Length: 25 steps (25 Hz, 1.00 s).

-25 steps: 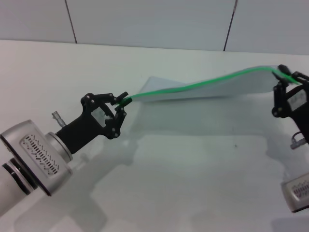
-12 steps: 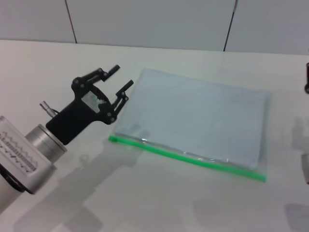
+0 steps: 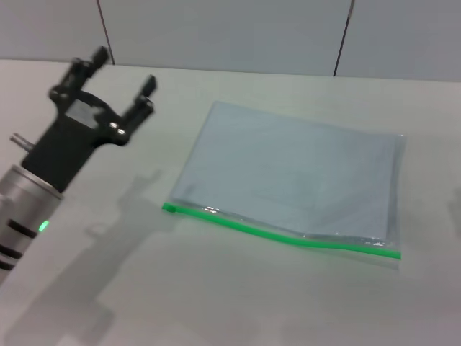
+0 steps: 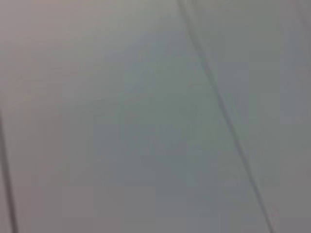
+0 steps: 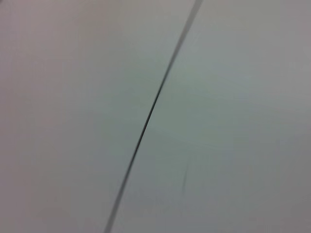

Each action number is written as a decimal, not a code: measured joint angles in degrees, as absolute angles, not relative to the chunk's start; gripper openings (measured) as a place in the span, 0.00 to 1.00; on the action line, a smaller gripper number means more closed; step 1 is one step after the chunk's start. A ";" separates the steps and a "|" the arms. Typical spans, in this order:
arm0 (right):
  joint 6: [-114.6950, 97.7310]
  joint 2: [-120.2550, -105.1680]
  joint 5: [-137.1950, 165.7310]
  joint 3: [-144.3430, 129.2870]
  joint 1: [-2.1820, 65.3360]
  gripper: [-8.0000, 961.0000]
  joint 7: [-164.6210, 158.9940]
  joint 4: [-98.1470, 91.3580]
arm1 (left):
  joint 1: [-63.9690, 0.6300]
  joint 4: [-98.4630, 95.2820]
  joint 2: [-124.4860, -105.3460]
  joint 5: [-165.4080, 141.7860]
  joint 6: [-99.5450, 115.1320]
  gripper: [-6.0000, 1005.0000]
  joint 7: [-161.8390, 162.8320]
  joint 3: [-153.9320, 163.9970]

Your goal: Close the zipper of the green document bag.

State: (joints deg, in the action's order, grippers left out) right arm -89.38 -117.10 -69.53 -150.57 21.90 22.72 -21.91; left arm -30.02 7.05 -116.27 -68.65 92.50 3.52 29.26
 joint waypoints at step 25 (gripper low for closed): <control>-92.29 -116.96 -68.16 -159.02 25.56 0.92 5.18 -21.12 | -27.82 1.85 -116.05 -63.98 94.41 0.77 22.84 29.02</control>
State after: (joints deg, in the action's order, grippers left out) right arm -92.29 -116.96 -68.16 -159.02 25.56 5.18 -21.12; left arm -27.82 1.85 -116.05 -63.98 94.41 22.84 29.02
